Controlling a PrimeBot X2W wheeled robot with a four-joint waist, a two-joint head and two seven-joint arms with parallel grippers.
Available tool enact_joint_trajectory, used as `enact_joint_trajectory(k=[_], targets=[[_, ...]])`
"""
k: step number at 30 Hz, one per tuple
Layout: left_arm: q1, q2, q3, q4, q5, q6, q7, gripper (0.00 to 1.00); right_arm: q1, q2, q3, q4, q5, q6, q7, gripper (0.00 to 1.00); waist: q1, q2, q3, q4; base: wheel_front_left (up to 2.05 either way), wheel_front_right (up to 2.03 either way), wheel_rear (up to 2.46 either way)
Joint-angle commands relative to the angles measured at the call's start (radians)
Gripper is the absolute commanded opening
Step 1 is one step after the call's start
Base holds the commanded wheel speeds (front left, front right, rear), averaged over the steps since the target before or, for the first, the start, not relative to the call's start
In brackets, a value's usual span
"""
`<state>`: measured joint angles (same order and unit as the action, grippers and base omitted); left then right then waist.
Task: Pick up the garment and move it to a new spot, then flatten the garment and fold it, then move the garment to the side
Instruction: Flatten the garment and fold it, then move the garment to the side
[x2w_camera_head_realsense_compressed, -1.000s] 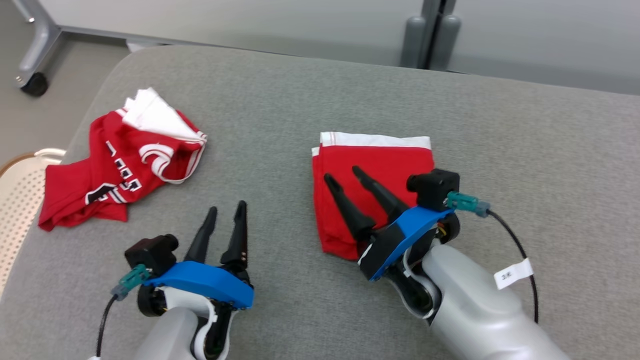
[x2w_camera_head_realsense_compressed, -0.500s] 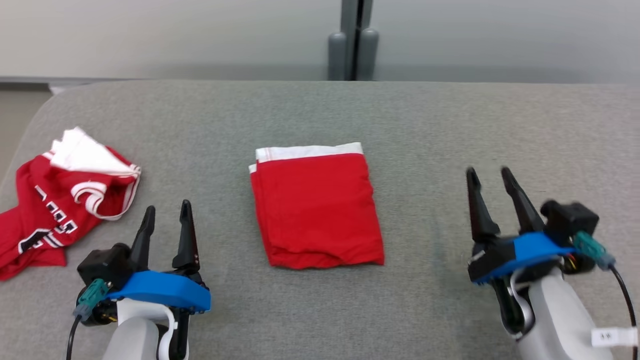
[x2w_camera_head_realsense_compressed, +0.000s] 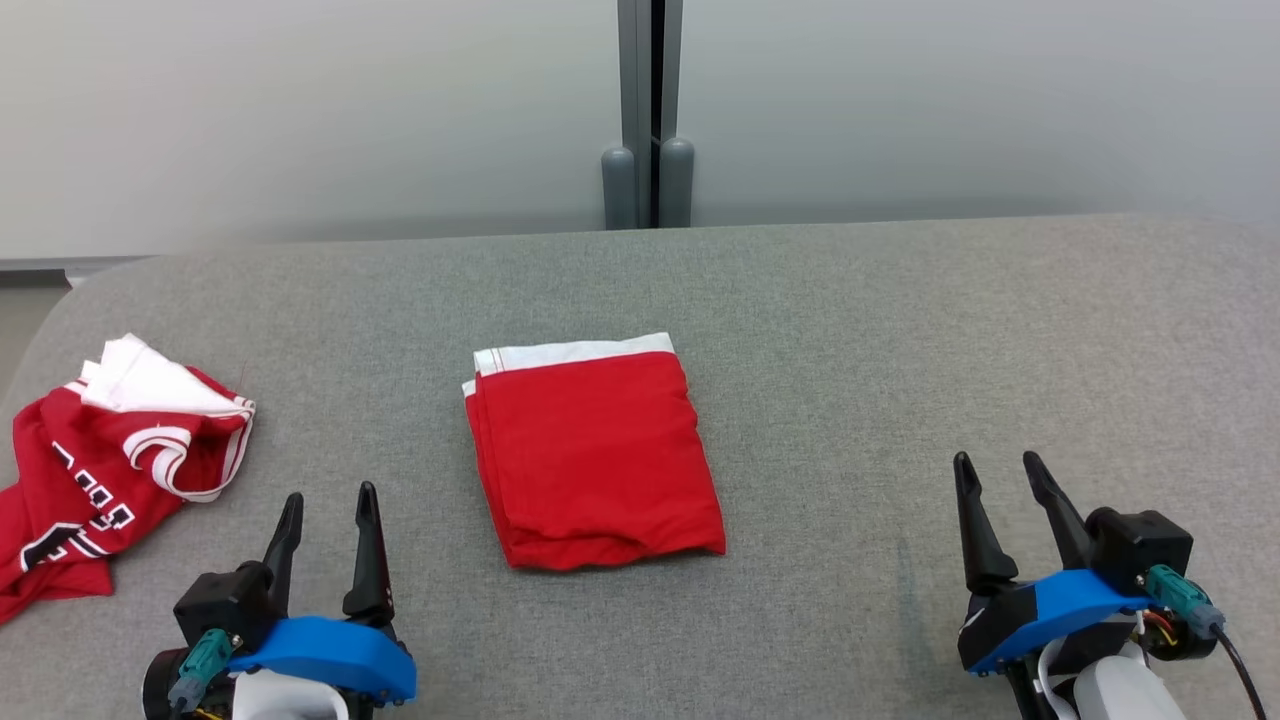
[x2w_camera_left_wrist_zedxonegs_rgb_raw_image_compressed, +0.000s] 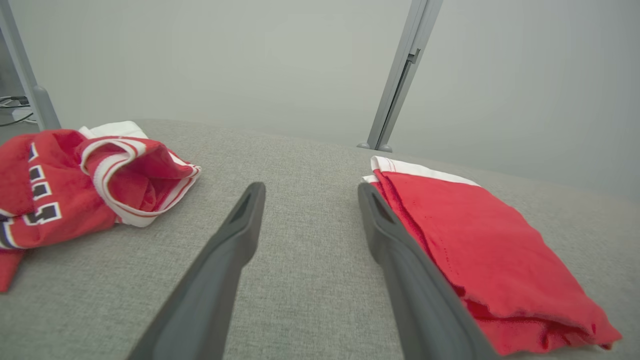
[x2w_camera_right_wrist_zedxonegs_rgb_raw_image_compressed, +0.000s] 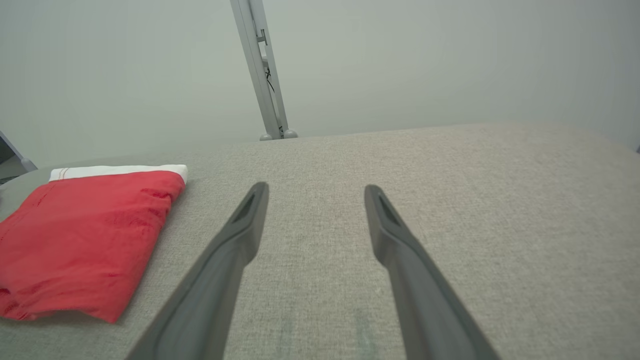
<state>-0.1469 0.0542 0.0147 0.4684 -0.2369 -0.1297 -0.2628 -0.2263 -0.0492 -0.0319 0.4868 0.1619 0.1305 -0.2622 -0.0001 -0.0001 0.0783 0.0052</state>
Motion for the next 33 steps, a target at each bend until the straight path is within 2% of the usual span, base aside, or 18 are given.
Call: enact_joint_trajectory(k=[1,8,20,26,33], targets=[[0.013,-0.002,0.003,0.003,0.007,-0.001,-0.003,1.0,0.018,-0.002,0.003,0.004,0.003,0.0,-0.004,1.0,0.0001,0.0001,-0.019,-0.012,0.0,0.0,0.0],[0.052,-0.003,-0.011,0.015,0.035,0.008,-0.003,1.0,0.036,-0.003,0.023,0.017,0.012,0.0,-0.004,1.0,0.0001,0.0001,-0.065,-0.023,0.0,0.0,0.0],[0.065,-0.003,-0.031,0.025,0.053,0.02,-0.003,1.0,0.035,-0.003,0.037,0.025,0.021,0.0,-0.004,1.0,0.0001,0.0001,-0.071,-0.01,0.0,0.0,0.0],[0.034,-0.003,-0.042,0.02,0.045,0.013,-0.003,1.0,0.0,-0.002,0.059,0.026,0.025,0.0,-0.004,1.0,0.0001,0.0001,-0.012,0.018,0.0,0.0,0.0],[-0.016,-0.001,-0.052,0.011,0.051,0.0,-0.003,1.0,-0.1,-0.003,0.162,0.087,0.08,0.0,-0.004,1.0,0.0001,0.0001,0.093,0.084,0.0,0.0,0.0]])
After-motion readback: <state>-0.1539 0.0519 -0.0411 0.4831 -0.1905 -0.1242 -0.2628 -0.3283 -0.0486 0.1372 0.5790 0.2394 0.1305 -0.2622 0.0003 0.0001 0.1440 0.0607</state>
